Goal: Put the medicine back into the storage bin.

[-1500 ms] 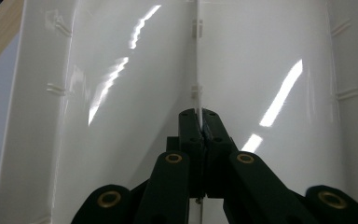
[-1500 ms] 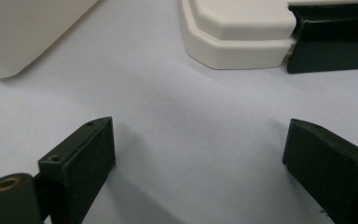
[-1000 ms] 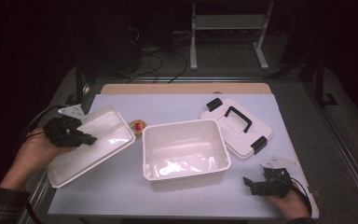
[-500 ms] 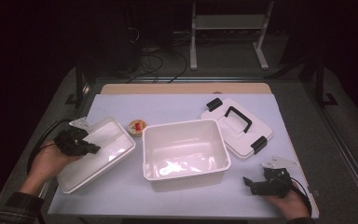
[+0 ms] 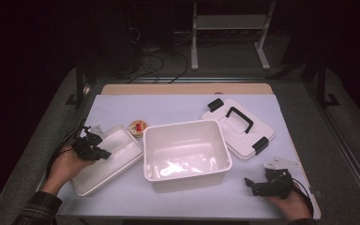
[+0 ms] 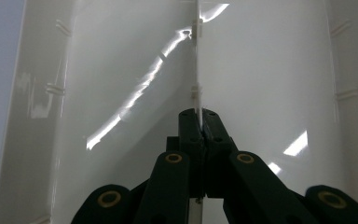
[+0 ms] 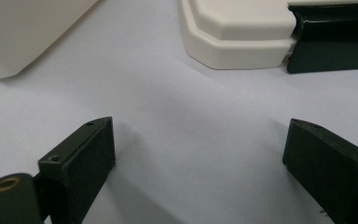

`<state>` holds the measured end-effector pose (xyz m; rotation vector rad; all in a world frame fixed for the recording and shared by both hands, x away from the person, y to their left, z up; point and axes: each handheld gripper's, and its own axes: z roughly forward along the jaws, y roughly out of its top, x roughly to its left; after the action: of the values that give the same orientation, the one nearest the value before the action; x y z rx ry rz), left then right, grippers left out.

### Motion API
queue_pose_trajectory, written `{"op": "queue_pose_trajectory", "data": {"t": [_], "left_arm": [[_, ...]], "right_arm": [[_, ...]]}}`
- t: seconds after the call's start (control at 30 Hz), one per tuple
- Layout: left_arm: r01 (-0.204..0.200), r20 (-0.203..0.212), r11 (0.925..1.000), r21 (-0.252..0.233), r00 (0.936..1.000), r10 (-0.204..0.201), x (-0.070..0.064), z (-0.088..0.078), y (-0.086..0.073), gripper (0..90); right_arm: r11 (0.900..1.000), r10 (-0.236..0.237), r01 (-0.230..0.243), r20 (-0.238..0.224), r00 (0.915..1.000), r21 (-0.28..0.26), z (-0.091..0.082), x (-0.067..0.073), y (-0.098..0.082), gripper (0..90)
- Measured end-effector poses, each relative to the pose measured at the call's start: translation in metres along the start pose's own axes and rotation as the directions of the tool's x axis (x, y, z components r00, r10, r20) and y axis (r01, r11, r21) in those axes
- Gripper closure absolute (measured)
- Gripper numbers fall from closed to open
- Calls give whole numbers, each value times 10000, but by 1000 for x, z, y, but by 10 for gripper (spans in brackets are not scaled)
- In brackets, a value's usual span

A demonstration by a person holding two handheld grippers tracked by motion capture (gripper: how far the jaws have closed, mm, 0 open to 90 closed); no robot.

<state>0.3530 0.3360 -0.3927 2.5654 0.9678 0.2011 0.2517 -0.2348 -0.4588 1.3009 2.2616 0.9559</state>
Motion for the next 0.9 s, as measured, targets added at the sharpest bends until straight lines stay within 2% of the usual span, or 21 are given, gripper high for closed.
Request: {"op": "queue_pose_trajectory", "data": {"t": [0.27, 0.67, 0.8, 0.9], "left_arm": [[124, 94, 9998, 139, 9999, -125, 1, 11, -2, 886], [112, 137, 9995, 296, 9998, -116, 0, 17, -3, 879], [166, 269, 9992, 364, 9995, -176, 1, 16, -3, 852], [258, 266, 9989, 404, 9993, -269, 2, 10, -1, 800]], "right_arm": [[10000, -2, 2, -4, 10000, -1, 0, 0, 0, 86], [10000, 1, -1, -2, 10000, 0, 0, 0, 0, 86], [10000, -1, 1, 1, 10000, 0, 0, 0, 0, 86], [10000, 0, 0, 2, 10000, 0, 0, 0, 0, 86]]}}
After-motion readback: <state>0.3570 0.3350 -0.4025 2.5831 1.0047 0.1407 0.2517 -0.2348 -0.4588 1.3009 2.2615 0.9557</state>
